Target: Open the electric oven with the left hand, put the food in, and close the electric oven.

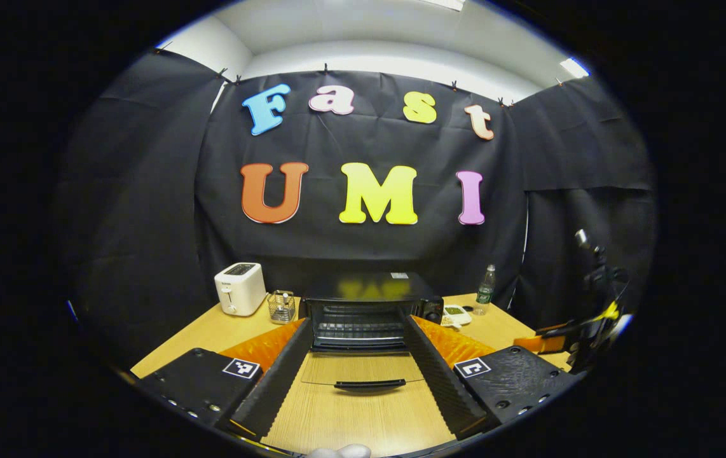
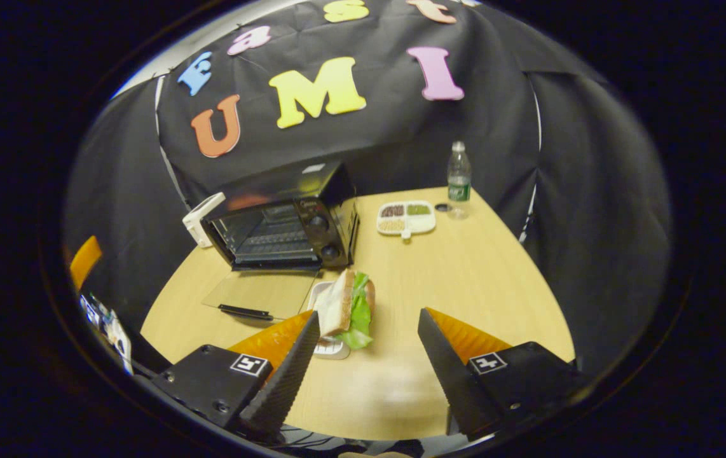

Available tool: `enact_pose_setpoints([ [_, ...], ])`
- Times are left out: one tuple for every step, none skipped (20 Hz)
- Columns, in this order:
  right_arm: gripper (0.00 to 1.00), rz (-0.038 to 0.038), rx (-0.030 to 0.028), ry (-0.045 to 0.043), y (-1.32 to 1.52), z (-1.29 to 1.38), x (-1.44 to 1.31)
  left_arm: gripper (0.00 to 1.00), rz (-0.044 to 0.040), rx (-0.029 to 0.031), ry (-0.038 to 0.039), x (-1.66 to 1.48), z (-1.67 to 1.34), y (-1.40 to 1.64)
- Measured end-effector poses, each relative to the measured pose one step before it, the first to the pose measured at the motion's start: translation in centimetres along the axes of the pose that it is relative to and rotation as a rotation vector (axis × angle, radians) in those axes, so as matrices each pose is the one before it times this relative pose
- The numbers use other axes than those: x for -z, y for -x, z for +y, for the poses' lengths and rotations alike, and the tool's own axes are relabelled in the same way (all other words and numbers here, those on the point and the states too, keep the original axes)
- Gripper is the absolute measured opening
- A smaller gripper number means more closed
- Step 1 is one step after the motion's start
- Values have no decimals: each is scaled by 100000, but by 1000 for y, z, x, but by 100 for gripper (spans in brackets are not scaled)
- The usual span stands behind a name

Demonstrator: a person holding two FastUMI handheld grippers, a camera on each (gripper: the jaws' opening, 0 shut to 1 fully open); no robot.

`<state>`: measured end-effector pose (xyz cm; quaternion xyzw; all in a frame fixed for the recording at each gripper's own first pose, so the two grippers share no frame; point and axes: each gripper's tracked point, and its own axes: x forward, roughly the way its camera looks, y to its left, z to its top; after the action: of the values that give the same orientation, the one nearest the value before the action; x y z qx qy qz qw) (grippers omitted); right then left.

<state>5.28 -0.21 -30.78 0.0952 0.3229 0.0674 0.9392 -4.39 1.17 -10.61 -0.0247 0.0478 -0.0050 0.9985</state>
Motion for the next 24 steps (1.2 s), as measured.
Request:
enact_pose_setpoints([
  [94,3683,-689,-3759,-982,-262,800,95,-1328,-1529,672,-839,115,481],
  [93,2322,-3930,-3985,-1102,482,-10,95,-321,-1523,370,-514,87,336],
  [94,1722,-1686,-2323,-1038,219,-122,95,-503,-2024,-249,-510,236,317],
  [92,1852,113,-435,-955,-207,-69,95,-1012,-865,-443,-577,162,150],
  [91,449,-412,662,-708,46,-335,95,-46,-1085,-442,-350,60,123],
  [91,163,85,955,-866,29,-533,95,-672,-913,-857,-233,39,181],
  [91,261,-825,953,-588,240,-356,95,75,-481,-142,-279,-17,59],
  [91,835,-424,1205,-577,153,-267,95,239,-414,248,-37,-100,49],
  [91,648,-738,304,-480,134,-71,94,162,-251,590,-209,-10,6],
  [91,399,-957,234,-546,186,-231,94,229,-599,508,-323,-13,-7],
  [91,973,-984,359,-446,211,-75,94,130,-131,1055,-100,-12,-6],
  [91,411,-1013,-517,-502,86,-124,95,-260,25,604,-277,-128,-53],
  [91,890,-752,-855,-451,-17,102,95,-189,-280,169,-210,23,-51],
  [98,323,-361,-794,-442,-111,-41,95,162,119,-280,-186,-122,-114],
  [90,956,-702,-1147,-393,-122,170,94,-360,-190,-797,-101,-92,-54],
  [88,1937,-683,-1137,-436,-83,360,95,-36,197,-658,-162,-128,-2],
  [84,1679,-1292,-2106,-344,15,369,94,-81,372,-369,-50,-123,34],
  [79,2571,-385,-1570,-215,-258,450,94,250,364,-194,30,-184,-76],
  [72,1025,-1612,-2313,-79,73,285,95,24,278,-364,-4,-100,-62],
  [65,166,-528,-2158,99,-1,-35,95,608,-51,-282,34,-46,6],
  [62,598,-2460,-1116,92,190,-139,94,314,301,-50,81,16,16],
  [56,436,-1337,-842,239,251,14,94,168,198,88,10,-107,-18],
  [51,954,-1793,-741,43,92,77,94,171,355,86,75,-110,42],
  [47,414,-1336,-1466,186,220,-33,94,452,254,-259,88,-17,-101],
])
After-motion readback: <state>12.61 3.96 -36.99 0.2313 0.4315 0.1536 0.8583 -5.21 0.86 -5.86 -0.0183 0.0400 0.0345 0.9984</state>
